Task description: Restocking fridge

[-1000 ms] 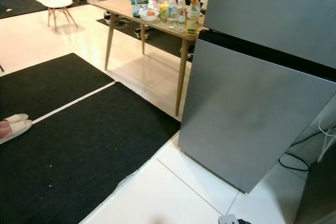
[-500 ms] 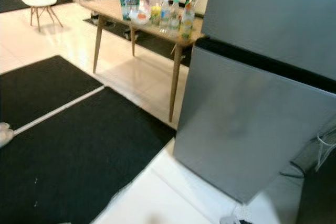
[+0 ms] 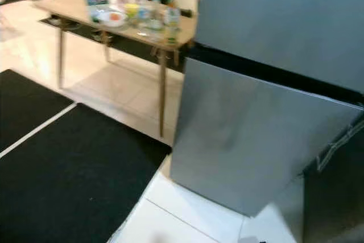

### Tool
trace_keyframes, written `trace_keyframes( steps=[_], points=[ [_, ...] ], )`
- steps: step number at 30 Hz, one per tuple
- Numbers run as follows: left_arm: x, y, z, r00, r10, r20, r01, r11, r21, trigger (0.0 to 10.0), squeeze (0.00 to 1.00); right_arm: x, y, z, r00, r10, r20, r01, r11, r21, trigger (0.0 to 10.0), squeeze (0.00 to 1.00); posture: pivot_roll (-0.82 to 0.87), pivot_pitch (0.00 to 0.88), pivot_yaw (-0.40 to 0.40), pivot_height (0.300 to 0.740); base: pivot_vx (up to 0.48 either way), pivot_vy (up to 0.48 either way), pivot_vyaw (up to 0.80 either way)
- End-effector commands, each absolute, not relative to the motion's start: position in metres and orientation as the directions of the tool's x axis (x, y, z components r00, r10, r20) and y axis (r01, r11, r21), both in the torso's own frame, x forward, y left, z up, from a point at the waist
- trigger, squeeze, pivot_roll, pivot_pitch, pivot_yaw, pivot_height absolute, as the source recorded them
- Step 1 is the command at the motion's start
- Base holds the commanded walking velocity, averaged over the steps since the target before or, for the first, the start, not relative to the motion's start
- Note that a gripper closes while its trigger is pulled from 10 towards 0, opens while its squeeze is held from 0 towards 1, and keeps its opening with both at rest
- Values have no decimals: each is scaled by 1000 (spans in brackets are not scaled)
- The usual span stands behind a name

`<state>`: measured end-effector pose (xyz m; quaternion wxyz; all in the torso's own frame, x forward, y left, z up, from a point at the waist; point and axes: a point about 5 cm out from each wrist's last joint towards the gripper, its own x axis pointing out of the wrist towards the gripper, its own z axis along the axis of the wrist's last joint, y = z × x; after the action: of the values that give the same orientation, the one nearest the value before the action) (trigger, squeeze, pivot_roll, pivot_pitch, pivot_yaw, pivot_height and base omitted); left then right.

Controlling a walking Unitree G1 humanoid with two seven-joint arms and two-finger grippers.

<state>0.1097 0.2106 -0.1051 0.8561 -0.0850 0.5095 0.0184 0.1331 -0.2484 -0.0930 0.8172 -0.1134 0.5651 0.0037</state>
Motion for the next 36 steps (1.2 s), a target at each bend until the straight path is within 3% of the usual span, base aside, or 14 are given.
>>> trace_keyframes(
  steps=[1, 10, 14, 20, 29, 33, 36],
  points=[
    [105, 209, -107, 466, -62, -883, -108, 986, -127, 10000, 0, 139, -250, -90, 385, -131, -913, -131, 972, -195, 10000, 0, -58, 17, -27, 740, 307, 0, 0],
    [106, 207, -107, 465, -67, -883, -103, 986, -129, 10000, 0, 147, -243, -89, 428, -82, -900, -135, 979, -154, 10000, 0, -58, 18, -27, 740, 305, 0, 0],
    [106, 207, -107, 464, -69, -883, -101, 986, -130, 10000, 0, 157, -236, -86, 476, -17, -879, -125, 988, -86, 10000, 0, -58, 18, -27, 740, 301, 0, 0],
    [105, 208, -107, 458, -46, -888, -107, 989, -106, 10000, 0, 180, -217, -77, 568, 172, -805, -125, 985, 122, 10000, 0, -57, 18, -27, 740, 98, 0, 0],
    [104, 206, -108, 452, -53, -890, -95, 990, -107, 10000, 0, 232, -195, -44, 720, 368, -589, -191, 920, 341, 10000, 0, -56, 20, -29, 740, 0, 0, 0],
    [103, 204, -108, 446, -64, -892, -58, 993, -101, 10000, 0, 285, -183, 0, 835, 388, -390, -275, 909, 314, 10000, 0, -52, 23, -28, 740, 0, 0, 0],
    [103, 204, -108, 448, -63, -892, -57, 993, -99, 10000, 0, 302, -183, 17, 875, 356, -327, -269, 921, 283, 10000, 0, -52, 23, -28, 740, 0, 0, 0]
  ],
)
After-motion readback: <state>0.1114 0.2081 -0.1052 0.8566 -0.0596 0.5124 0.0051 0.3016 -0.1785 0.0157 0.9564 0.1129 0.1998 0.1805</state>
